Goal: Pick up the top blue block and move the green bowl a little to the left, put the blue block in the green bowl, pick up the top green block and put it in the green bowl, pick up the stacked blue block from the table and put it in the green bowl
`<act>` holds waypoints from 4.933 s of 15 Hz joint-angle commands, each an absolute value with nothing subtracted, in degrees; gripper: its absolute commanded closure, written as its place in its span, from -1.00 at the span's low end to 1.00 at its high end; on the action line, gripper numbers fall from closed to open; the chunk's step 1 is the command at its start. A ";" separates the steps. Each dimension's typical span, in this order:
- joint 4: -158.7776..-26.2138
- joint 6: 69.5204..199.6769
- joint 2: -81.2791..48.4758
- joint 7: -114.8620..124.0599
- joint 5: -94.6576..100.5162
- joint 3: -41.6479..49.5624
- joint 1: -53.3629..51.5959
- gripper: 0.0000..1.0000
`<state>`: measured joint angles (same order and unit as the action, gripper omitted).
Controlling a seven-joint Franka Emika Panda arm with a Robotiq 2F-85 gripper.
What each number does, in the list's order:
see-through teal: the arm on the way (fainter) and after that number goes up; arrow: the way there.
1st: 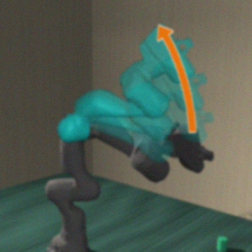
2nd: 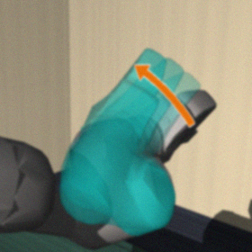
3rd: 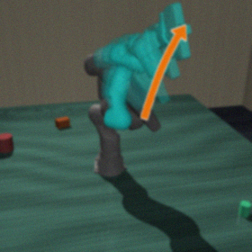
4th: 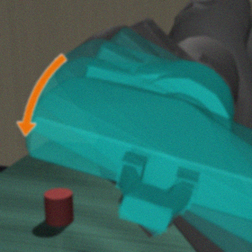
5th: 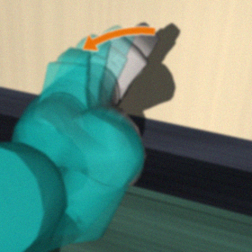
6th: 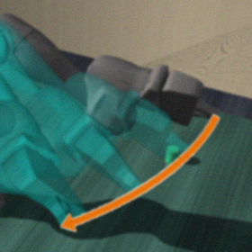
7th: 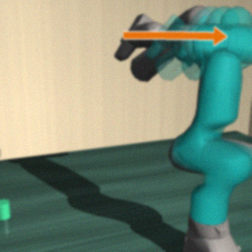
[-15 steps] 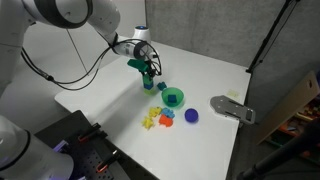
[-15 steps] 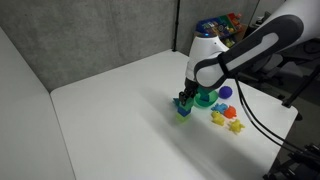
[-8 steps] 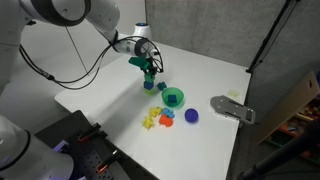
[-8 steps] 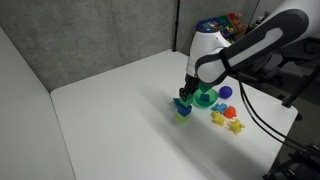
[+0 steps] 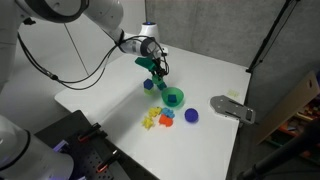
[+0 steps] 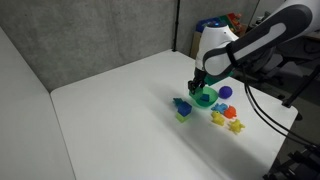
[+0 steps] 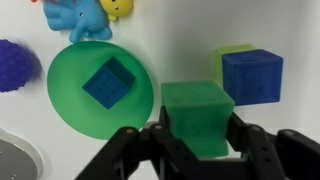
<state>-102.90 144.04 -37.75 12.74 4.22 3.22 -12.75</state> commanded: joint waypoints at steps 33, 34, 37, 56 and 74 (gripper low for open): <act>-102.49 141.72 -38.93 20.77 2.57 5.97 -8.98 -1.00; -102.54 141.26 -38.34 20.74 2.22 5.22 -9.04 -1.00; -102.67 139.53 -36.45 20.66 1.09 2.85 -9.54 -1.00; -101.99 141.45 -41.64 6.83 1.34 -3.52 -11.31 -1.00; -96.22 143.83 -47.80 11.72 6.63 0.55 -16.52 -1.00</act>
